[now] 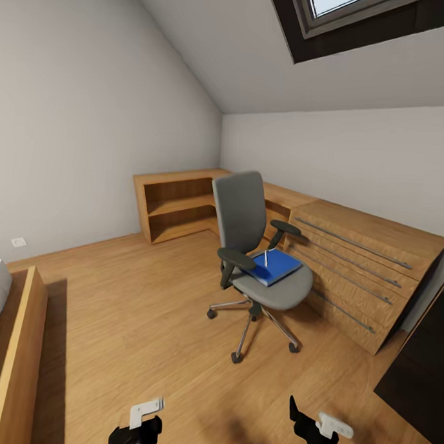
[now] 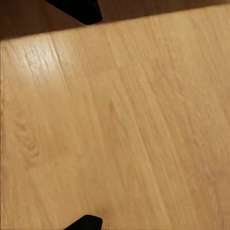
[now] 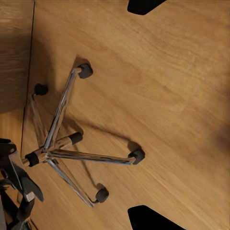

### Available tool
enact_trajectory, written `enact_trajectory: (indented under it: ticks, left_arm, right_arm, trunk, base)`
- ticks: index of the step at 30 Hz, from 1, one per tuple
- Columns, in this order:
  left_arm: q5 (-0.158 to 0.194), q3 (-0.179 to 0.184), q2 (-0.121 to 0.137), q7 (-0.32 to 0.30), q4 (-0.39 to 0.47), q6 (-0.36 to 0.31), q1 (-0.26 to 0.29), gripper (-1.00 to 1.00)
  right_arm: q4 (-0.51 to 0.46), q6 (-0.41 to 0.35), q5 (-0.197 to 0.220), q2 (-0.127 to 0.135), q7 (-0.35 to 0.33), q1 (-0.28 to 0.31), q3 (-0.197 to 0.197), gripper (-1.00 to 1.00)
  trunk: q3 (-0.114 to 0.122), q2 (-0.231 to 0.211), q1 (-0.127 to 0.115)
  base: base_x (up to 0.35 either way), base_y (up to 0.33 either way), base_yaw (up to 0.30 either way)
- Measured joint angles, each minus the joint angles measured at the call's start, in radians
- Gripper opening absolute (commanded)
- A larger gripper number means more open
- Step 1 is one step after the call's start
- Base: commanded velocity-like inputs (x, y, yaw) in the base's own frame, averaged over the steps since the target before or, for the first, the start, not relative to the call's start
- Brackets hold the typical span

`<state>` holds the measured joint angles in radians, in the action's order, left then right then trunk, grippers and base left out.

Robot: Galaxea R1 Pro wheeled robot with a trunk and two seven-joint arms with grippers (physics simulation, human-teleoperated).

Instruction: In the bedroom, organize the workspace by keeping the computer under the desk, ensuring the monitor is on the desk, placing the keyboard on the desk next to the monitor, placing the mouse on the desk next to the keyboard, moving the folder from the swivel chair onto the desk next to the mouse, stacking the notebook on top of the folder with the pen on top of the notebook, and positioning the swivel chair next to the desk.

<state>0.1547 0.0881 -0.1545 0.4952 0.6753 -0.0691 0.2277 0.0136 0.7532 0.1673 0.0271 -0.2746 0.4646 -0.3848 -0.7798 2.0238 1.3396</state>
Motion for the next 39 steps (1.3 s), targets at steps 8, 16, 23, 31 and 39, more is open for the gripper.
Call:
enact_trajectory:
  ticks: [8, 16, 23, 31, 39]
  left_arm:
    - [-0.022, 0.005, 0.001, 0.001, -0.117, 0.106, -0.005, 1.0]
    - [-0.081, 0.019, 0.003, -0.001, -0.254, 0.207, -0.006, 1.0]
    - [-0.086, 0.02, 0.006, -0.014, -0.279, 0.216, -0.006, 1.0]
    - [-0.082, 0.011, 0.015, -0.019, -0.284, 0.221, -0.006, 1.0]
    - [-0.082, 0.009, 0.021, -0.02, -0.306, 0.235, -0.006, 1.0]
  right_arm:
    - [0.0, 0.004, 0.0, -0.001, 0.007, -0.002, 0.0, 1.0]
    - [0.0, 0.015, 0.0, -0.002, 0.038, -0.002, 0.0, 1.0]
    - [0.001, 0.086, -0.001, -0.005, 0.041, -0.013, 0.0, 1.0]
    - [0.001, 0.137, -0.001, -0.013, 0.041, -0.03, 0.0, 1.0]
    - [0.002, 0.139, -0.001, -0.014, 0.043, -0.031, 0.0, 1.0]
  trunk:
    - [0.025, -0.056, -0.031]
    - [0.05, -0.112, -0.061]
    - [0.072, -0.161, -0.088]
    - [0.097, -0.217, -0.118]
    - [0.122, -0.273, -0.149]
  base:
    - [0.0, 0.0, 0.0]
    - [0.0, 0.0, -0.157]
    - [0.0, 0.0, -0.258]
    - [-0.065, 0.0, -0.286]
    - [-0.268, 0.0, -0.292]
